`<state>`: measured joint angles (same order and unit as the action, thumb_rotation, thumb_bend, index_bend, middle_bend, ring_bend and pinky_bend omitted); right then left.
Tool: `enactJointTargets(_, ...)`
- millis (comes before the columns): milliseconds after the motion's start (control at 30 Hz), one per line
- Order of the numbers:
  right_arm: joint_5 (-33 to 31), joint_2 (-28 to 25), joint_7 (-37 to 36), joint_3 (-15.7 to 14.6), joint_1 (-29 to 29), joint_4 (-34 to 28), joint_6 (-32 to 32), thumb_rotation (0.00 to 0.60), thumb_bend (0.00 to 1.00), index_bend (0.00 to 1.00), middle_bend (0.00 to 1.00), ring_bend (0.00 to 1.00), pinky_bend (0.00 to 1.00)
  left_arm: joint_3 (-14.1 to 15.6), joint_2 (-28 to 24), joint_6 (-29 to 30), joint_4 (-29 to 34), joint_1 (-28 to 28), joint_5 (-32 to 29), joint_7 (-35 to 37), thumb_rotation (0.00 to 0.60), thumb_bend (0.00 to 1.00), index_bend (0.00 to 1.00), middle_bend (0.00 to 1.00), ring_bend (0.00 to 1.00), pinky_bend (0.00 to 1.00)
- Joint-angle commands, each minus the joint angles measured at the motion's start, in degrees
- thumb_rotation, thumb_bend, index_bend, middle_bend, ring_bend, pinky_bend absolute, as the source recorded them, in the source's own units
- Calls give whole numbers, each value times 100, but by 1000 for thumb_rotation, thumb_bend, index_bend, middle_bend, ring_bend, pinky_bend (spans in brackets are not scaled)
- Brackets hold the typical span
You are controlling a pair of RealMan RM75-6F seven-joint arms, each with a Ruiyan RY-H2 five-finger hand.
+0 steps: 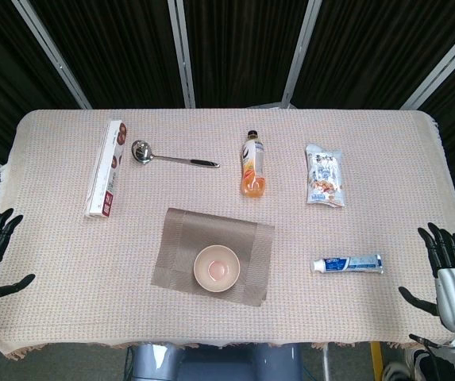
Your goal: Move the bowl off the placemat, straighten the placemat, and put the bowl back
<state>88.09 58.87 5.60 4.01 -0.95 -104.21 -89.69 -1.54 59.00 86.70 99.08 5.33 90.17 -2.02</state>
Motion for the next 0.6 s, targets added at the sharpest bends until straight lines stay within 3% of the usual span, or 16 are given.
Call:
enactJointTargets(33,-2,-1,2,1,0,-4,0,600,0,0,0,0,0,2,2,2,-3,-1,2,-1,600,0,0,0,0,0)
enactJointTargets(367,-49,-50,-31,17,9,-94,-2,600,0,0,0,0,0,-1,124,-258,18,176,61,20,600,0,0,0,0,0)
enactJointTargets(533,-161,-79,26,62,-28,-112,69,600,0,0,0,0,0,-134,451,-947,101,873,538,-172,600,0,0,0,0,0)
enactJointTargets(600,-253,-51,41,110,-59,-72,107,600,0,0,0,0,0,-204,628,-1489,181,1298,686,-431,600,0,9,0,0,0)
